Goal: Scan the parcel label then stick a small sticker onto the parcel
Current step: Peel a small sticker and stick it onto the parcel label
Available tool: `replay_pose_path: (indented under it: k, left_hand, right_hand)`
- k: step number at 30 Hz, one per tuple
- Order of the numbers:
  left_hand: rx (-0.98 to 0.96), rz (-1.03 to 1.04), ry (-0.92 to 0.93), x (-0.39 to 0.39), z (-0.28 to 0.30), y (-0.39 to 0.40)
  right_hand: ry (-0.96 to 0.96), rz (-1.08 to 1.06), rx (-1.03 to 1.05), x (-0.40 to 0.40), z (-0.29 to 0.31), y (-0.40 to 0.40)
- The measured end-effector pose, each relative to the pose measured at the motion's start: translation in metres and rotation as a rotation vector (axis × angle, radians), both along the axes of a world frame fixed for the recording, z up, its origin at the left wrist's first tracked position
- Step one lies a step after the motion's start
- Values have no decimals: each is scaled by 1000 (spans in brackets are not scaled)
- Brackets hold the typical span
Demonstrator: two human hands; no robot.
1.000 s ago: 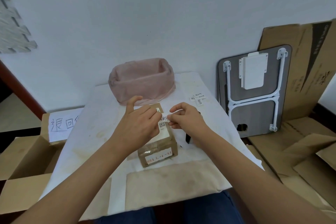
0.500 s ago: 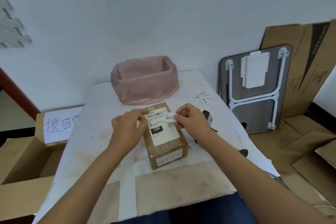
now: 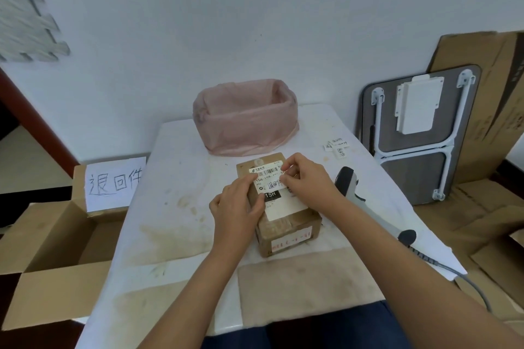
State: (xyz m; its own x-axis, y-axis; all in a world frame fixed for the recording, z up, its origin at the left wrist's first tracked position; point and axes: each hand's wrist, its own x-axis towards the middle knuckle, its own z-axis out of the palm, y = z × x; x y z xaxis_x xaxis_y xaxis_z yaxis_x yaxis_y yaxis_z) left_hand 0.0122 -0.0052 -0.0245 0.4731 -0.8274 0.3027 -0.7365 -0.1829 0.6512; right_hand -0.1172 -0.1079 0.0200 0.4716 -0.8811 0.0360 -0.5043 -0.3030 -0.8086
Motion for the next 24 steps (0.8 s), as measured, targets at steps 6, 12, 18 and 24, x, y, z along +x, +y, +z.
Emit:
replay_pose_path:
  k: [6, 12, 18, 24]
  left_hand:
    - [-18, 11, 14, -1, -3, 0]
    - [-5, 17, 9, 0, -4, 0]
    - [-3, 31, -38, -1, -4, 1]
    - [-19, 27, -67, -2, -3, 2]
  right_hand:
    - [14, 13, 25, 0, 2, -3]
    - [39, 21, 29, 2, 2, -5]
    - [56, 21, 14, 2, 1, -6]
    - [73, 31, -22, 1, -1, -6]
